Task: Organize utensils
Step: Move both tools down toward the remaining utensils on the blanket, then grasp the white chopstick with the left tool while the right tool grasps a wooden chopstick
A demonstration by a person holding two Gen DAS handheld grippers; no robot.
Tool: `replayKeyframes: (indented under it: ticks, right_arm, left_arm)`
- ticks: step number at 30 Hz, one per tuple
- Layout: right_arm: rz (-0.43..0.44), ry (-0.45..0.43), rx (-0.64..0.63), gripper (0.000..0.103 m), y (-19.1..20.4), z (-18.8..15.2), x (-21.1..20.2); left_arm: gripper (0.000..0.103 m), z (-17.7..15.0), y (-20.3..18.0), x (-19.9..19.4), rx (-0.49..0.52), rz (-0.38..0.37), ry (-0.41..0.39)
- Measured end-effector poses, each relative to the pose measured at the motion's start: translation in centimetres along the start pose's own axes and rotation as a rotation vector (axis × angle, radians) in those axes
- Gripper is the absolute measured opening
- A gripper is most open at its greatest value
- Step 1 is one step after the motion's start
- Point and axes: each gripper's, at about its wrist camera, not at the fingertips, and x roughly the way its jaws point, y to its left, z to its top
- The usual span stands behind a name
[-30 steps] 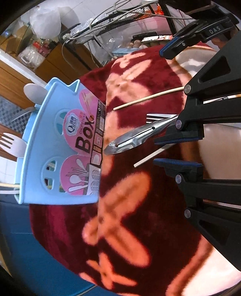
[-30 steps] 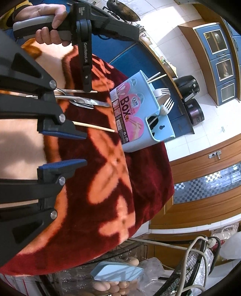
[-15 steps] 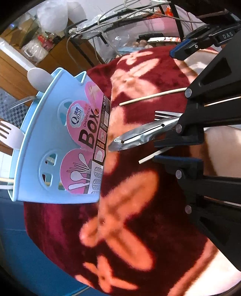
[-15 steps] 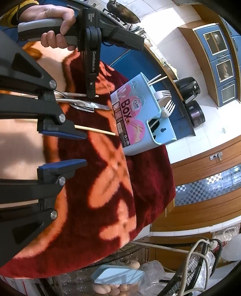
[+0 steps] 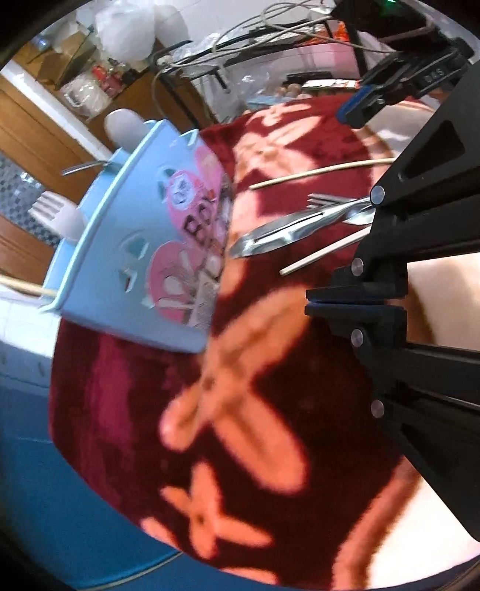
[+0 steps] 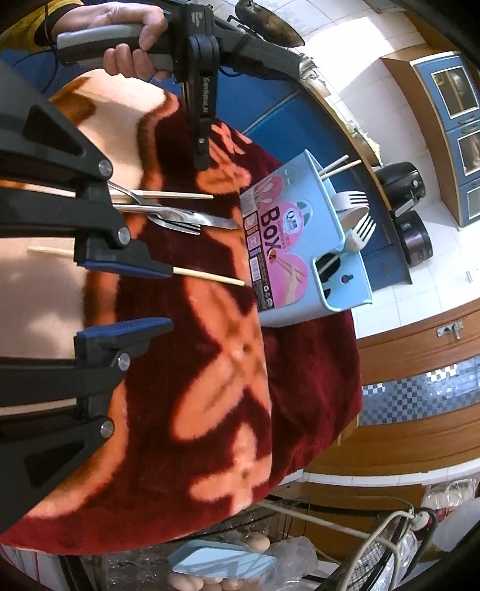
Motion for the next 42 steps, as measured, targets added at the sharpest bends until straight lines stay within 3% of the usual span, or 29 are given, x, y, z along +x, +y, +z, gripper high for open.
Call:
replayKeyframes:
  ticks: [7,16,21,25,31,36,42]
  right_arm:
    - [0.004,0.008,-0.006,0.025,0.0,0.0,-0.5]
    - [0.011,0.007,-0.005,0.027,-0.5,-0.3,-0.9]
    - [0.011,0.018,-0.004,0.028,-1.2,-0.6,-0.8]
    - [0.011,0.019,0.003,0.028,-1.5,-0.6,-0.8]
    - [0.019,0.027,0.008,0.028,-1.4,-0.6,-0.6]
    - [0.017,0.054,-0.027,0.028,-0.6,-0.4,-0.2]
    - [0.030,0.106,-0.045,0.028,0.6,0.1,1.0]
  left_arm:
    - [0.013,-1.1,-2.0,0.6,0.023,-0.022,0.073]
    - [0.014,-1.2,-4.1,2.3,0.034,0.000,0.178]
    - [0.014,-1.2,-5.8,3.3,0.084,0.071,0.208]
    - [0.013,-1.4,-6.6,3.5,0.123,0.112,0.194]
    - [0.010,-1.5,-5.9,2.6,0.105,0.073,0.128]
    - [0.007,-1.1,-4.2,-0.1,0.120,0.081,0.025]
    - [0.004,-0.9,-2.6,-3.0,0.175,0.144,-0.114]
